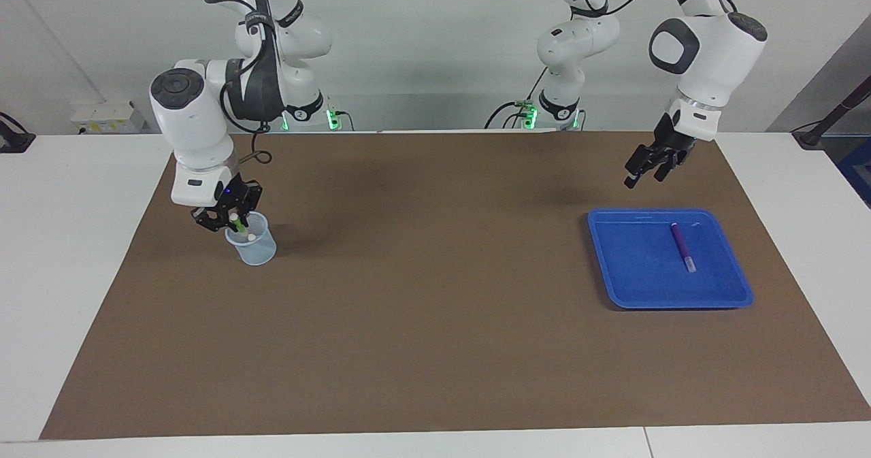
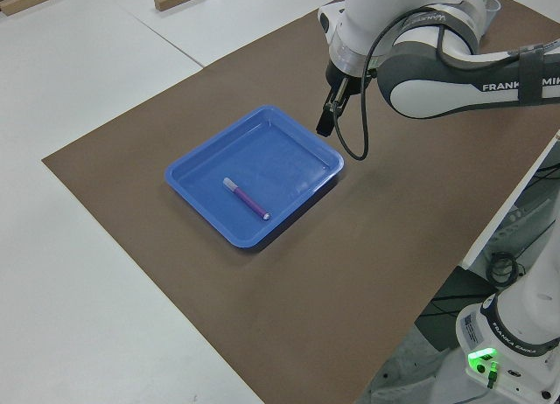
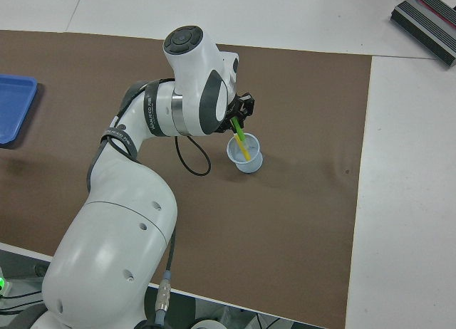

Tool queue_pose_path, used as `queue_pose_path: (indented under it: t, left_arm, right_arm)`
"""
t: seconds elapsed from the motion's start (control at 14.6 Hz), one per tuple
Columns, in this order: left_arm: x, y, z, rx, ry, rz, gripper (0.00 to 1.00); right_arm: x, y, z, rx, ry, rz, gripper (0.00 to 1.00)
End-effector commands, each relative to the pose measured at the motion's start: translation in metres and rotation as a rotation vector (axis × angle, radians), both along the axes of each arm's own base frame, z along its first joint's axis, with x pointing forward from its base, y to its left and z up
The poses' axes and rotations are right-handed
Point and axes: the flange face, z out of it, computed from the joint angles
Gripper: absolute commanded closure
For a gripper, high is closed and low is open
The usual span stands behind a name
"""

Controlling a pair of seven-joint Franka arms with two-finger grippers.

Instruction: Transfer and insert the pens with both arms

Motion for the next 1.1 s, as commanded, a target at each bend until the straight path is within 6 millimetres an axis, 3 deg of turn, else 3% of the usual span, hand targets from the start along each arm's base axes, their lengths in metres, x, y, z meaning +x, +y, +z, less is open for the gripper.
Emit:
queue_pose_path:
  t: [0.0, 0.14, 0.48, 0.62, 0.75, 1.03]
  left_arm:
    - [0.02, 0.021, -0.004, 0.023, 0.027, -0.061, 0.0]
    - [0.027, 0.028, -0.01, 0.025, 0.031, -0.093, 0.0]
    - [0.043, 0.056, -0.03, 0.046, 0.031, -0.15, 0.0]
    - [0.052, 0.066, -0.038, 0.053, 0.024, -0.143, 0.0]
    - [0.056, 0.071, -0.048, 0.057, 0.007, -0.17, 0.0]
    - [0.066, 0.092, -0.058, 0.07, 0.008, -0.174, 0.0]
  right_arm:
    - [-0.008, -0.004, 0.007, -0.017, -0.018, -0.004, 0.0]
    - [-0.01, -0.004, 0.021, -0.016, -0.028, -0.011, 0.0]
    - [-0.013, -0.007, 0.034, -0.003, -0.025, -0.029, 0.0]
    - [-0.011, 0.003, 0.066, -0.006, -0.025, -0.034, 0.0]
    - [-0.011, 0.01, 0.103, 0.031, 0.037, -0.151, 0.0]
    - [-0.032, 0.005, 0.143, 0.081, 0.112, -0.375, 0.0]
